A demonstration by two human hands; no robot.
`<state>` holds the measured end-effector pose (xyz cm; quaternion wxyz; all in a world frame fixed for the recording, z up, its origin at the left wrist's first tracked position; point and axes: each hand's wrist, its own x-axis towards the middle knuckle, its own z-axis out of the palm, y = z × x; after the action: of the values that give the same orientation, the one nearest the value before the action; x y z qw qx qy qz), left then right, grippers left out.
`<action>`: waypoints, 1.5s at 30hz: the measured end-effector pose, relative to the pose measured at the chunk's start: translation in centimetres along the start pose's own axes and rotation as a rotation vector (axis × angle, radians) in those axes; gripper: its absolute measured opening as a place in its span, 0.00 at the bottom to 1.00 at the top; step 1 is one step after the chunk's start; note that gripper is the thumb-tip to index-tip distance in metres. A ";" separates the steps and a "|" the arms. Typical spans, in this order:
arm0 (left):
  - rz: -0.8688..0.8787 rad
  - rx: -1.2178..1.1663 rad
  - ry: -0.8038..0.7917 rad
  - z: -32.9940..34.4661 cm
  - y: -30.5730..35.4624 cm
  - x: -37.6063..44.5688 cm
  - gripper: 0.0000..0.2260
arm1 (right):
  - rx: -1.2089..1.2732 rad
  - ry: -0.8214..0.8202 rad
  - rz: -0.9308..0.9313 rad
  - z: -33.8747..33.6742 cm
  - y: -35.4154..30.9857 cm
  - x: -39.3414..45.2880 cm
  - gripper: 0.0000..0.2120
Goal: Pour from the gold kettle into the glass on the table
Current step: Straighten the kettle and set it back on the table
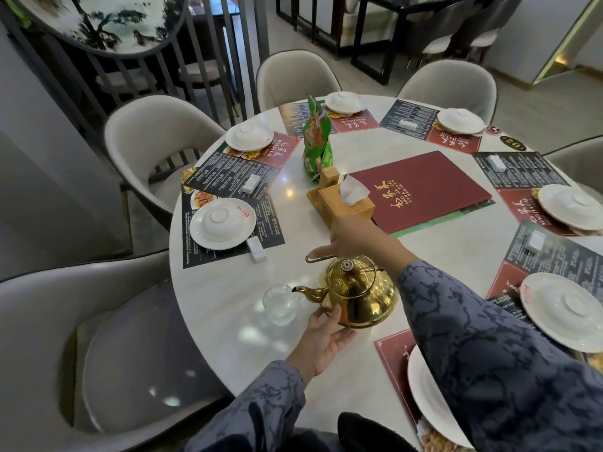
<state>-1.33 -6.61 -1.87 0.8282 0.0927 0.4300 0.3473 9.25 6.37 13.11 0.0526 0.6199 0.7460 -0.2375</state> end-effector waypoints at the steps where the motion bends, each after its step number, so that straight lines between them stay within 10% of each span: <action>1: 0.010 -0.001 0.012 0.2 0.0 0.3 0.29 | 0.019 -0.013 -0.003 -0.2 0.7 0.0 0.33; 14: -0.018 0.150 0.141 5.9 2.9 6.1 0.29 | 0.321 0.293 0.161 -0.6 8.8 2.1 0.26; 45: -0.096 0.358 0.014 8.5 5.9 9.5 0.25 | 0.414 0.325 0.209 -1.8 13.5 5.0 0.21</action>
<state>6.06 5.17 -0.12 0.8110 0.2156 0.4946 0.2262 21.31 13.17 8.96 -0.1714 0.7211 0.6121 -0.2756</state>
